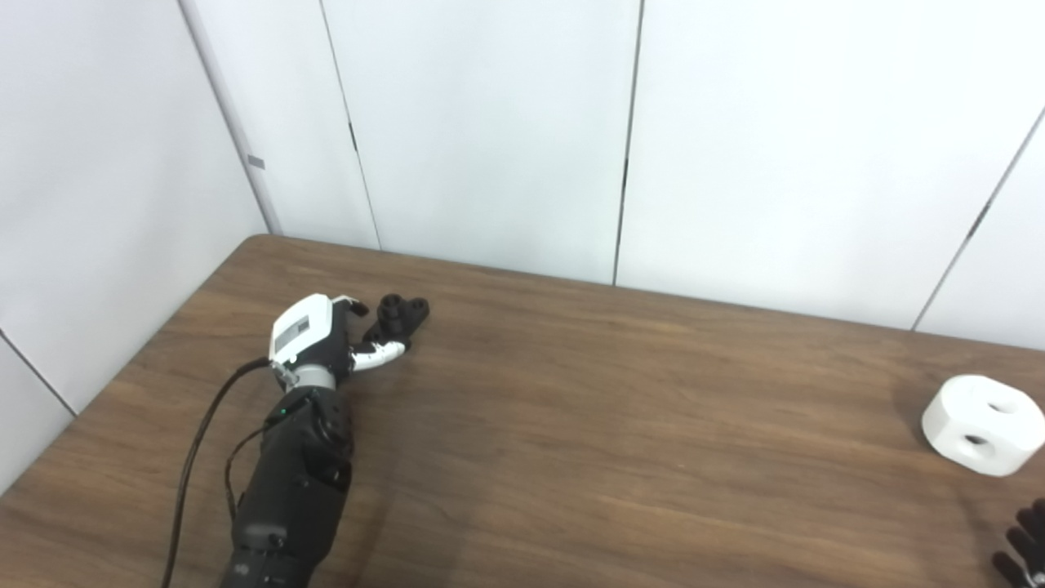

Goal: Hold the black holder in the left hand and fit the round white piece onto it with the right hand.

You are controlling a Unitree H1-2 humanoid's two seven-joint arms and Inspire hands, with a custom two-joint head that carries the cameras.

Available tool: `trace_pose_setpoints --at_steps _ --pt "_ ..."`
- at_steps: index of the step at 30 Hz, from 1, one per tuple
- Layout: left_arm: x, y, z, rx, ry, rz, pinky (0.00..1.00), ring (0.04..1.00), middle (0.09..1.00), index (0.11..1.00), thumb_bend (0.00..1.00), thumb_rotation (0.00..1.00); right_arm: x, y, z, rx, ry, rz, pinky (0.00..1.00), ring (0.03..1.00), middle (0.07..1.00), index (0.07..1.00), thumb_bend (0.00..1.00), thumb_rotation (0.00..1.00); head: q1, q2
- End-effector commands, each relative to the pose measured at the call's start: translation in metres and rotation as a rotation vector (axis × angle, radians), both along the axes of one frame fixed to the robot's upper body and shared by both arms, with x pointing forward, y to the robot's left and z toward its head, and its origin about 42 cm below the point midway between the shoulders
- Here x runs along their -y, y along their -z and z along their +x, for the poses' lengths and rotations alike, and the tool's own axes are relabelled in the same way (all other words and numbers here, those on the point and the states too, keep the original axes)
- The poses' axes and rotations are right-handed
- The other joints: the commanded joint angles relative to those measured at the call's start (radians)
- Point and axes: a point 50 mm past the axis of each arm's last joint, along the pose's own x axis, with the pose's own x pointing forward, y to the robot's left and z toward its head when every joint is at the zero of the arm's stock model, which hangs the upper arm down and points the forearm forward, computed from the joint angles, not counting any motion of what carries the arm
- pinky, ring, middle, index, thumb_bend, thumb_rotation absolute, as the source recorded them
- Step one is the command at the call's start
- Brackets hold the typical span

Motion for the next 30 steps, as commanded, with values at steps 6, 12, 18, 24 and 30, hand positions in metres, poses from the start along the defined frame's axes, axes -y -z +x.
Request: trace_pose_setpoints --at_steps 6,12,18,24,30 --pt "-0.008 -0.029 0.017 0.07 -0.01 0.054 0.97 0.952 0.902 0.788 0.78 0.43 0.007 -0.014 -0.001 0.054 0.001 -0.028 1.0 1.0 1.0 1.0 0.66 1.0 -0.004 0.001" --pt "-0.006 -0.025 0.021 0.061 0.003 0.041 0.98 0.957 0.913 0.785 0.79 0.43 0.007 -0.014 -0.001 0.062 -0.01 -0.025 1.0 1.0 1.0 1.0 0.65 1.0 -0.012 0.001" --pt "-0.006 -0.024 0.025 0.054 0.004 0.039 0.96 0.962 0.917 0.781 0.78 0.43 0.008 -0.014 -0.003 0.057 -0.006 -0.027 1.0 1.0 1.0 1.0 0.65 1.0 -0.019 -0.001" --pt "-0.006 -0.023 0.029 0.052 0.009 0.04 0.97 0.954 0.902 0.763 0.79 0.41 0.007 -0.014 -0.004 0.058 0.001 -0.027 1.0 1.0 1.0 1.0 0.62 1.0 -0.026 0.001" --pt "-0.004 -0.023 0.032 0.046 0.019 0.05 0.97 0.949 0.899 0.75 0.79 0.41 0.007 -0.015 -0.006 0.053 0.009 -0.033 1.0 1.0 1.0 1.0 0.64 1.0 -0.026 0.002"
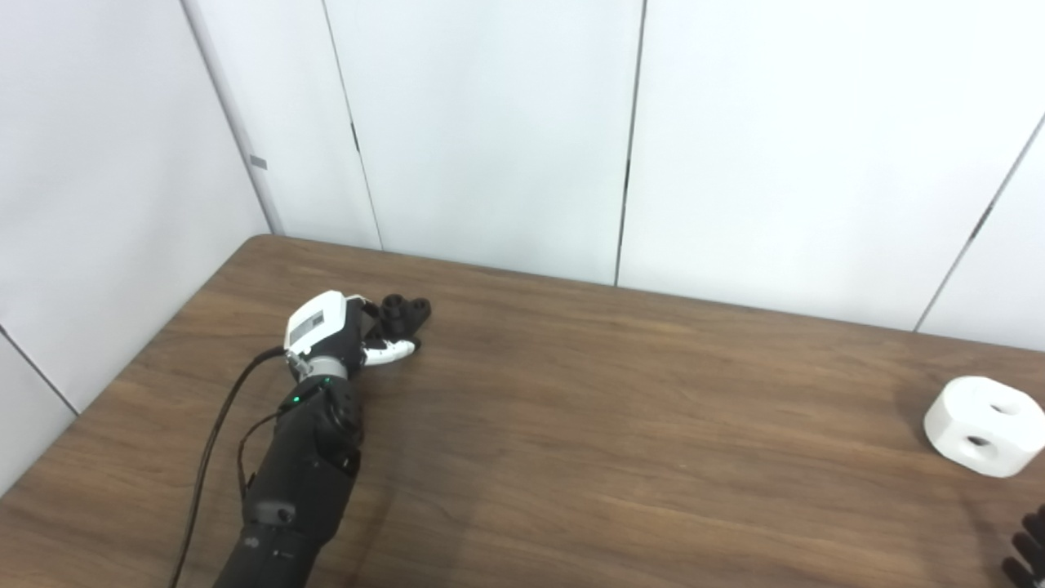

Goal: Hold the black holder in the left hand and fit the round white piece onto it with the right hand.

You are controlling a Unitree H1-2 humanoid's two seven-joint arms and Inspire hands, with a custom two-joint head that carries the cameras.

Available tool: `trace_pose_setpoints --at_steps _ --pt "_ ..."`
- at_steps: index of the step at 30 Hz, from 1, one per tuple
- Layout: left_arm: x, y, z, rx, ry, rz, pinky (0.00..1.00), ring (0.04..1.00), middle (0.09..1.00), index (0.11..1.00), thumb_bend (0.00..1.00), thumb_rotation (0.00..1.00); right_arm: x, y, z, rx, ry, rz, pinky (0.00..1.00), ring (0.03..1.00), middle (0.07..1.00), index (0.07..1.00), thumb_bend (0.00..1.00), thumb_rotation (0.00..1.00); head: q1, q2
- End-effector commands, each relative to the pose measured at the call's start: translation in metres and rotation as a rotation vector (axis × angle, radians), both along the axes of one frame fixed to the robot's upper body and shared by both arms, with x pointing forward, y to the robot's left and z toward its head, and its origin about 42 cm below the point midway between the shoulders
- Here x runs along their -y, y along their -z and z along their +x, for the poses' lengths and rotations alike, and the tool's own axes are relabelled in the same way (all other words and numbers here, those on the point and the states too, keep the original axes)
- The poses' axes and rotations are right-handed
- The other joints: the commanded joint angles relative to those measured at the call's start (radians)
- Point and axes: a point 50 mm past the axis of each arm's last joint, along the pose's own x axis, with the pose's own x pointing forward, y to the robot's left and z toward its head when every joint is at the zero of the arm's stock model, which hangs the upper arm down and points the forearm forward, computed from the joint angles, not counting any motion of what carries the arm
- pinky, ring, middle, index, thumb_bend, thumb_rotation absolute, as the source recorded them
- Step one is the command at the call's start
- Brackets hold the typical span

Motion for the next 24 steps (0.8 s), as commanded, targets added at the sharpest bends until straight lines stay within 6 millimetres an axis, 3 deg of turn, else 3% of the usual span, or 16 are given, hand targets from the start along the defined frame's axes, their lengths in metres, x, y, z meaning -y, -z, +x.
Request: trace_pose_setpoints --at_steps 1,18,24 --pt "-0.0071 -0.0278 0.0121 0.08 -0.01 0.055 0.97 0.949 0.898 0.746 0.79 0.41 0.0049 -0.0133 -0.0002 0.054 0.005 -0.026 1.0 1.0 1.0 1.0 0.63 1.0 0.001 0.001" --pt "-0.0084 -0.0296 0.0148 0.07 -0.007 0.083 0.96 0.94 0.873 0.693 0.77 0.39 0.0038 -0.0135 -0.002 0.057 0.003 -0.027 1.0 1.0 1.0 1.0 0.62 1.0 -0.006 -0.002" --pt "-0.0076 -0.0271 0.0134 0.069 -0.01 0.102 0.95 0.926 0.848 0.654 0.77 0.34 0.0051 -0.0114 -0.0028 0.052 0.006 -0.029 1.0 1.0 1.0 1.0 0.62 1.0 -0.011 -0.012"
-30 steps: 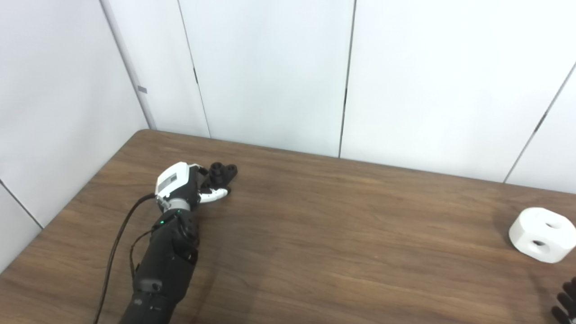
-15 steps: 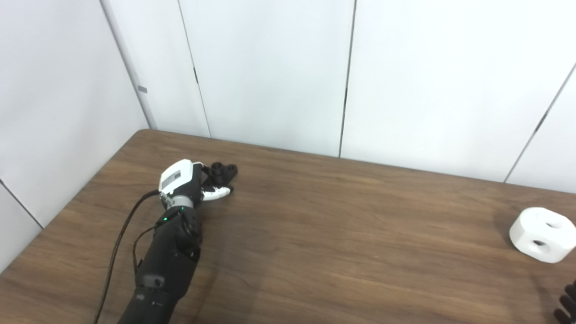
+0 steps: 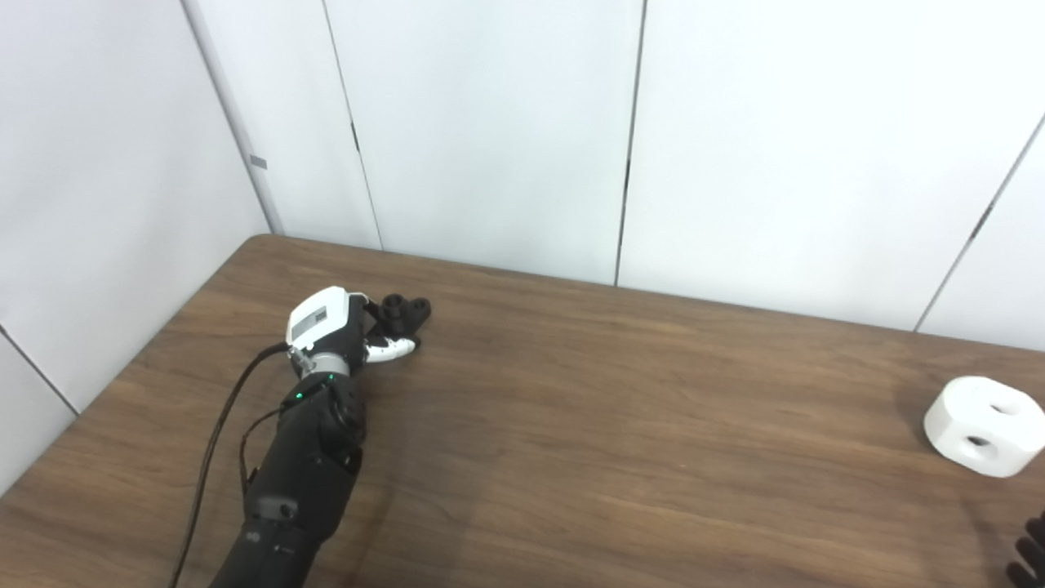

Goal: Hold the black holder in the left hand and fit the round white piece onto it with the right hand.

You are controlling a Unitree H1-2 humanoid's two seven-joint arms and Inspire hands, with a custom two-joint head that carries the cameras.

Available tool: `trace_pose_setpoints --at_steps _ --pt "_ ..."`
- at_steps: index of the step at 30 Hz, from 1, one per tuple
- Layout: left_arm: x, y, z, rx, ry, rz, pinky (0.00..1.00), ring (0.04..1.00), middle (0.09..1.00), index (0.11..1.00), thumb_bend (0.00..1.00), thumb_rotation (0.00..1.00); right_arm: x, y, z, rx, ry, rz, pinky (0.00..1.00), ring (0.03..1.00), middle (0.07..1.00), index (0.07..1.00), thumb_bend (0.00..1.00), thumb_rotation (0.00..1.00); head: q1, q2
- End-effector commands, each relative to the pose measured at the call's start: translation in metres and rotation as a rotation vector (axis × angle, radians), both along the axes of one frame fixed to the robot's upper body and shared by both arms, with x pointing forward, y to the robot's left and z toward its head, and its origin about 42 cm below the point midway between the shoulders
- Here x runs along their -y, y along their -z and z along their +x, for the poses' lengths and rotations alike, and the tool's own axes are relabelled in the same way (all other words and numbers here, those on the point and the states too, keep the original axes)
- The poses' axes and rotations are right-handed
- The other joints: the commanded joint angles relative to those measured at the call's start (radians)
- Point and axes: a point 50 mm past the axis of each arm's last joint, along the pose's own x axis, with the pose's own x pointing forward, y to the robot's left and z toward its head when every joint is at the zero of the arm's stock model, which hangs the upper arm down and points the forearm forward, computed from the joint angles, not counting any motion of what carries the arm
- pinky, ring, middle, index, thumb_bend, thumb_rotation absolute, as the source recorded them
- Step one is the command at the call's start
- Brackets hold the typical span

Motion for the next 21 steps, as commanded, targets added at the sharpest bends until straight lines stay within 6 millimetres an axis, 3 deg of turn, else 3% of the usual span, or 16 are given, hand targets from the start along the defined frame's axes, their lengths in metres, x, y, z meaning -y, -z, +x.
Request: trace_pose_setpoints --at_steps 1,11,12,14,21 --pt "-0.007 -0.025 0.0106 0.063 -0.008 0.067 0.95 0.924 0.844 0.645 0.76 0.31 0.005 -0.0108 0.0011 0.055 -0.002 -0.022 1.0 1.0 1.0 1.0 0.62 1.0 0.001 0.0" --pt "-0.0083 -0.0238 0.0081 0.068 -0.017 0.069 0.93 0.909 0.826 0.592 0.73 0.19 0.0054 -0.0129 -0.0004 0.056 0.007 -0.018 1.0 1.0 1.0 1.0 0.61 1.0 -0.003 0.006" --pt "-0.0085 -0.0239 0.0075 0.073 -0.016 0.062 0.93 0.907 0.818 0.542 0.62 0.13 0.0058 -0.0133 -0.0007 0.056 0.005 -0.018 1.0 1.0 1.0 1.0 0.61 1.0 -0.004 0.007" --pt "-0.0087 -0.0239 0.0068 0.081 -0.016 0.047 0.93 0.907 0.813 0.499 0.54 0.08 0.0061 -0.014 -0.0008 0.056 0.002 -0.019 1.0 1.0 1.0 1.0 0.62 1.0 -0.004 0.007" --pt "-0.0073 -0.0227 0.0045 0.099 -0.012 0.01 0.94 0.908 0.819 0.485 0.52 0.05 0.0072 -0.0177 -0.0018 0.064 -0.006 -0.028 1.0 1.0 1.0 1.0 0.62 1.0 -0.001 0.015"
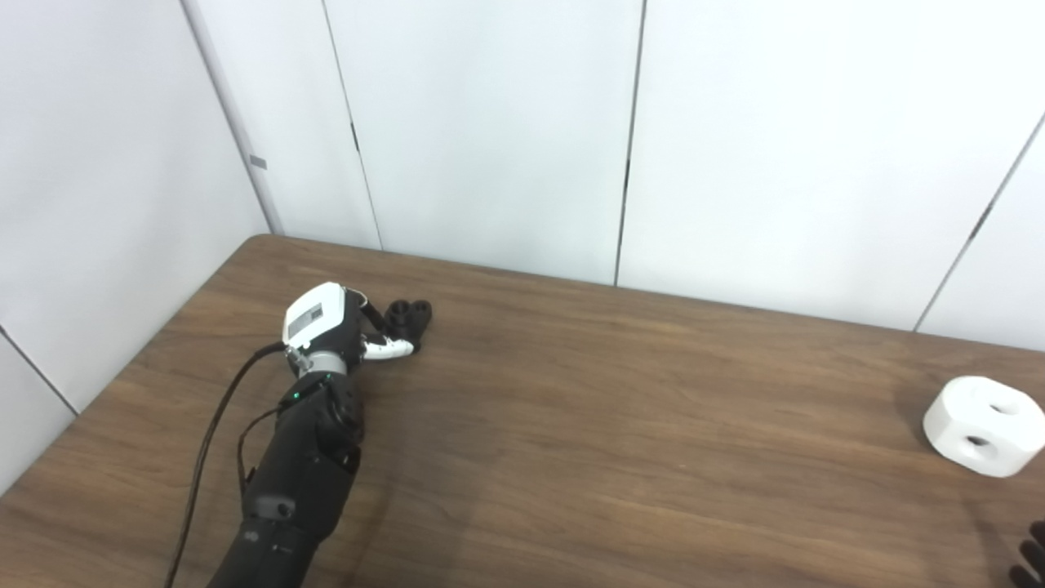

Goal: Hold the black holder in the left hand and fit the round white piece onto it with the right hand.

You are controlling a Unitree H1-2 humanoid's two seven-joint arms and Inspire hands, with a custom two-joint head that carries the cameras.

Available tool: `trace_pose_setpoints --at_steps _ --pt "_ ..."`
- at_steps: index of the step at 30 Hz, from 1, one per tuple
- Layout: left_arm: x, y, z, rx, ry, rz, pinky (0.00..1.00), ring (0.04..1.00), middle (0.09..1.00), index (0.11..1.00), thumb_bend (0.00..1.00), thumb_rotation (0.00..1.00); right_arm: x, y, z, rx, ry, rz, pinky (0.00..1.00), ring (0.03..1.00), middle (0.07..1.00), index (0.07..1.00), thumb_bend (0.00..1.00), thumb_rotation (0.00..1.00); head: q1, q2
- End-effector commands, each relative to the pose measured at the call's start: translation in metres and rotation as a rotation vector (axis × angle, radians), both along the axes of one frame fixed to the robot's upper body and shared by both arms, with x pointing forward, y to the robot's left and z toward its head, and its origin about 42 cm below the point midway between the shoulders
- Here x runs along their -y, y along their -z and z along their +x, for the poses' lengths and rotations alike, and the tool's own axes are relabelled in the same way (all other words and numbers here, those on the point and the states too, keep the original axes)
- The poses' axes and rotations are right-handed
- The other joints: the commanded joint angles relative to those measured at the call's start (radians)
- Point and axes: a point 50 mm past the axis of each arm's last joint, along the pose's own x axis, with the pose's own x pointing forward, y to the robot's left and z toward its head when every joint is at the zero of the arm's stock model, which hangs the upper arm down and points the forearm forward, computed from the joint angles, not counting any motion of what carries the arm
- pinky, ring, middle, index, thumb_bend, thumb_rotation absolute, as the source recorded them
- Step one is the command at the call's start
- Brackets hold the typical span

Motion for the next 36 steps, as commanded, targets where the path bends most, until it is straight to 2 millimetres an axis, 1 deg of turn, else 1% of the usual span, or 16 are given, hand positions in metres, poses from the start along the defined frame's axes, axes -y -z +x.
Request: trace_pose_setpoints --at_steps 1,7,12,17,19,27,31,36 --pt "-0.005 -0.022 0.005 0.071 -0.003 0.028 0.94 0.91 0.821 0.485 0.52 0.05 0.006 -0.018 0.0 0.062 -0.005 -0.033 1.0 1.0 1.0 1.0 0.62 1.0 0.001 0.001" --pt "-0.004 -0.022 0.005 0.071 0.004 0.02 0.91 0.902 0.827 0.486 0.51 0.05 0.006 -0.02 0.0 0.062 0.005 -0.036 0.99 1.0 0.99 1.0 0.64 1.0 0.003 0.005" --pt "-0.004 -0.021 0.004 0.067 0.015 0.016 0.86 0.882 0.817 0.487 0.51 0.05 0.005 -0.02 0.001 0.061 -0.005 -0.034 0.99 1.0 0.995 1.0 0.63 1.0 0.001 0.009" --pt "-0.003 -0.021 0.003 0.061 0.029 -0.006 0.86 0.882 0.824 0.487 0.51 0.05 0.002 -0.02 0.001 0.061 -0.011 -0.032 0.98 1.0 1.0 1.0 0.62 1.0 -0.006 0.013" --pt "-0.002 -0.021 0.002 0.056 0.042 -0.003 0.83 0.875 0.821 0.488 0.51 0.05 0.001 -0.02 0.001 0.061 -0.009 -0.03 0.99 1.0 1.0 1.0 0.62 1.0 -0.008 0.013" --pt "0.012 -0.026 -0.007 0.043 0.133 -0.011 0.82 0.855 0.792 0.49 0.51 0.05 -0.003 -0.02 0.004 0.062 -0.019 -0.032 1.0 1.0 1.0 1.0 0.63 1.0 -0.029 0.022" --pt "0.023 -0.028 -0.016 0.025 0.199 0.002 0.82 0.857 0.779 0.49 0.51 0.05 -0.007 -0.02 0.004 0.062 -0.017 -0.032 0.99 1.0 0.998 1.0 0.62 1.0 -0.037 0.027" --pt "0.04 -0.026 -0.029 0.005 0.266 -0.006 0.85 0.865 0.789 0.491 0.51 0.05 -0.012 -0.02 0.005 0.07 -0.026 -0.024 0.98 1.0 0.991 1.0 0.6 1.0 -0.063 0.037"
